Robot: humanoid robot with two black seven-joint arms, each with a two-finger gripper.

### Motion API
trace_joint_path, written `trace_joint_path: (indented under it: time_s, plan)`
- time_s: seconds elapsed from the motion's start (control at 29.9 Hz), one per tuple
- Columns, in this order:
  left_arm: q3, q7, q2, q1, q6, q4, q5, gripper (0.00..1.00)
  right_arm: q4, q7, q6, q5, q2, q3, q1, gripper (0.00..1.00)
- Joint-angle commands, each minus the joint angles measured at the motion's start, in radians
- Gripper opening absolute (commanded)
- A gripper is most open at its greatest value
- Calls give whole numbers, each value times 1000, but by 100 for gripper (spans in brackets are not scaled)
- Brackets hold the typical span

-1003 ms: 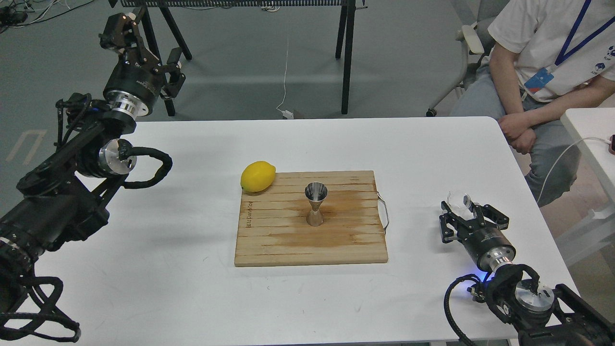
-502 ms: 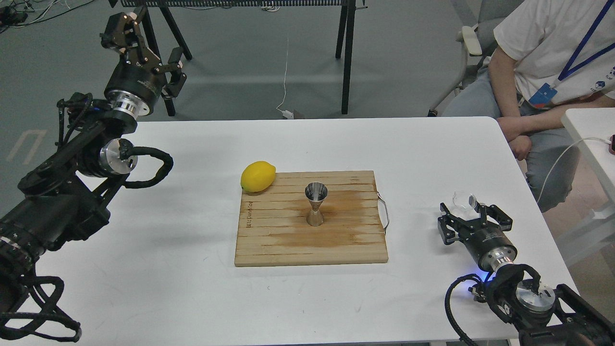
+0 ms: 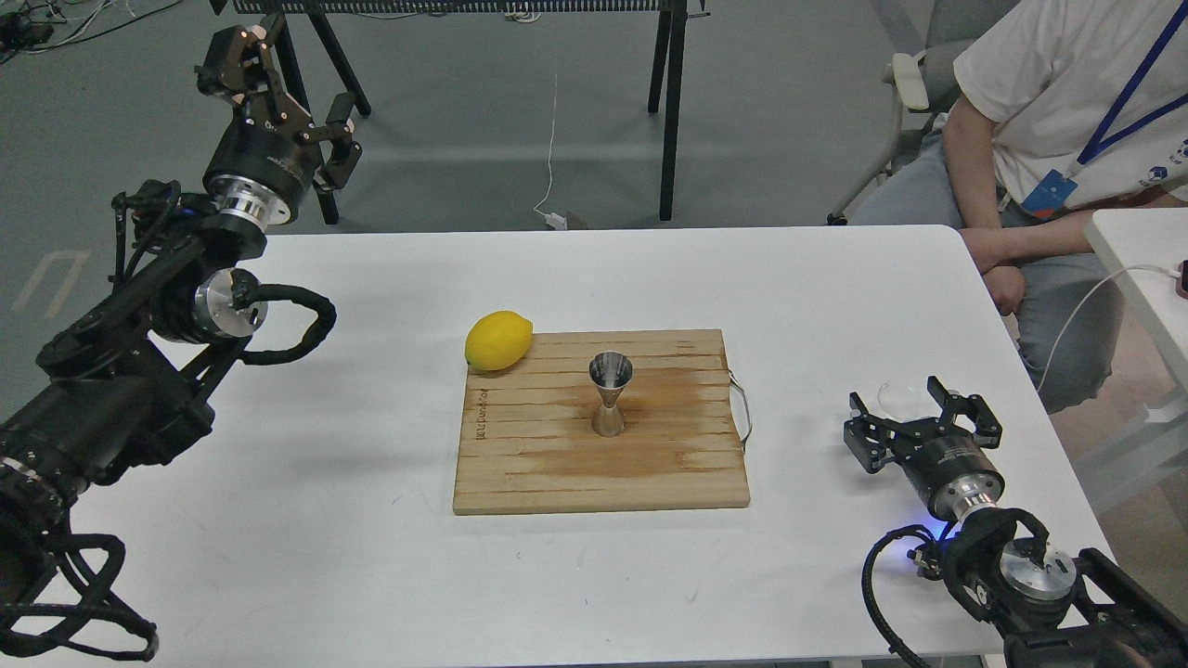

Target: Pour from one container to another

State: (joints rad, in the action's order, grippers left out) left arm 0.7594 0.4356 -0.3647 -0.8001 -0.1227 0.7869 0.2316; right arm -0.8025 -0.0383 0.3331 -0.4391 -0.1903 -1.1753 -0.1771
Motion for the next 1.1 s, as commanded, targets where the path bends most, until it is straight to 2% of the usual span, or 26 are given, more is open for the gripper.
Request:
trace_joint_path:
  time_s: [0.0,0.07,0.3,0.4,0.57,0.6,0.74,0.94,1.07]
  plan:
    - [0,0,0,-1,0,0,0,100,-7,0,24,-1,-5,-1,19,99]
    - [0,0,0,-1,0,0,0,100,-55,0,43,-1,-32,-7,45,98]
    - [0,0,-3,-4,-3,0,0,100,-363,6,52,0,-129,-116,232,98]
    - [0,0,-3,-11,-3,0,0,100,-420,14,57,13,-176,-133,237,98]
    - [1,0,-6,-13,-5,-6,0,100,-399,24,61,120,-264,-141,90,99]
    - [1,0,-6,-11,-5,-8,-1,100,-377,37,61,152,-262,-142,55,99]
    - [12,2,-3,-8,-9,-8,-6,100,-304,135,70,252,-261,-133,-99,100]
    - [50,-11,16,4,-51,-8,-86,100,-195,133,156,261,-244,-83,-266,100]
    - [57,-34,27,38,-73,-9,-123,100,-51,132,156,261,-218,-37,-383,100]
